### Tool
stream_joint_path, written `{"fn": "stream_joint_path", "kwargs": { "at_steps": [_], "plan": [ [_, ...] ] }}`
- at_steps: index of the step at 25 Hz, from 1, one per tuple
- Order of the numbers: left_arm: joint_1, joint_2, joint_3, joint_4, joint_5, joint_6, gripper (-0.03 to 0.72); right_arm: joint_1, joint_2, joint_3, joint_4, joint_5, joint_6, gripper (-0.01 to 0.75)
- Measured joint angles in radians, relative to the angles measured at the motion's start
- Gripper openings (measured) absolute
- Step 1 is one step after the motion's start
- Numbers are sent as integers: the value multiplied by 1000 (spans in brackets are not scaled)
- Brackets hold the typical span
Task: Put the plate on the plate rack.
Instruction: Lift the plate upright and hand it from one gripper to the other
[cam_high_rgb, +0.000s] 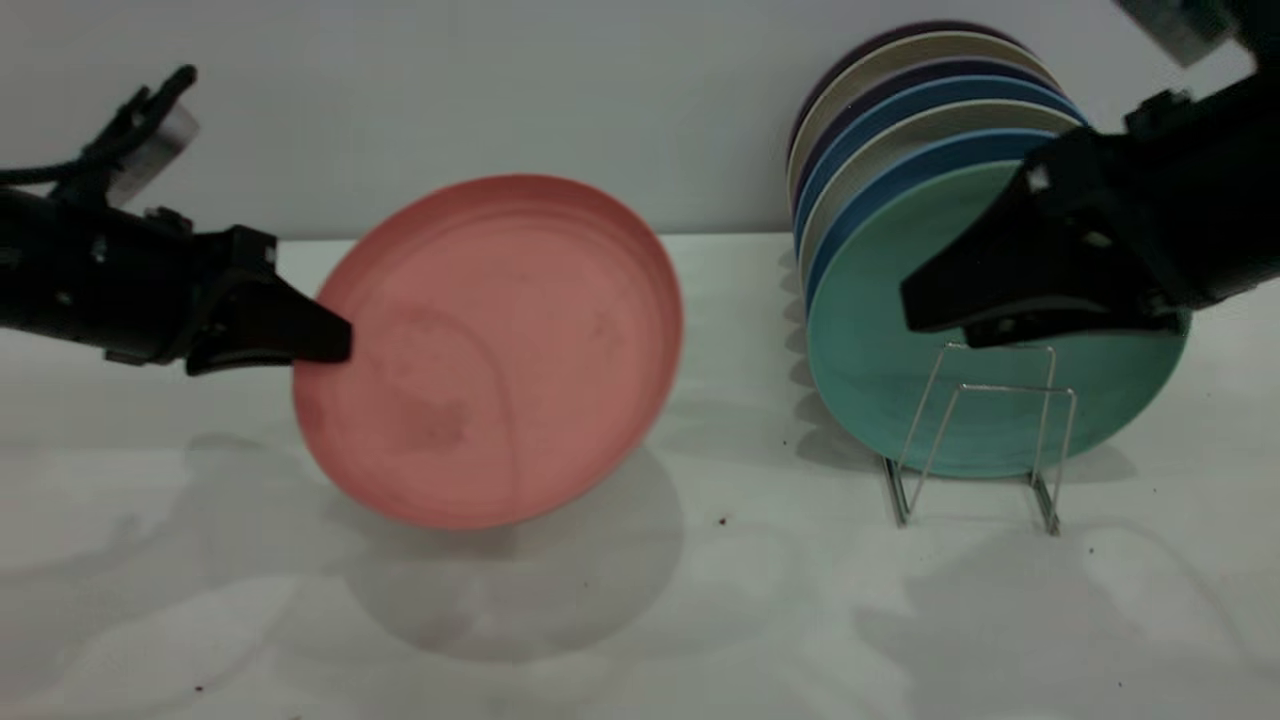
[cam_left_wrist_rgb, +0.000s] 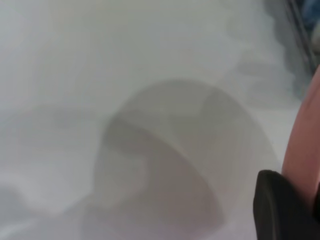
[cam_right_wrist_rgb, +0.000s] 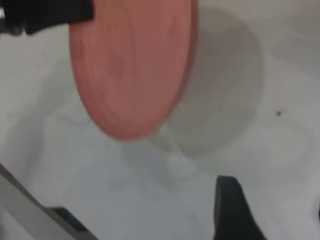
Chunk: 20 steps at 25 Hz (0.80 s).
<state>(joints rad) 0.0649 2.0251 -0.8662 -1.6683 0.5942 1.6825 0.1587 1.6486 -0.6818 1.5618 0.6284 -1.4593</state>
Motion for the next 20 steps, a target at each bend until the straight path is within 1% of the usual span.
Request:
{"fn": "stream_joint_path", "kwargs": {
  "at_steps": [3,6,14,20],
  "plan": [
    [-36,0,0,-1,9,-1,15,1,26,0,81,61,-52,429],
    [-74,0,0,-1,10,-1,15,1,38,-1,124,89,-78,429],
    [-171,0,0,-66,10,12,15,1,49,-1,132,92,-87,429],
    [-223,0,0,-78,24,19,15,1,49,-1,132,87,-87,429]
  ]
}}
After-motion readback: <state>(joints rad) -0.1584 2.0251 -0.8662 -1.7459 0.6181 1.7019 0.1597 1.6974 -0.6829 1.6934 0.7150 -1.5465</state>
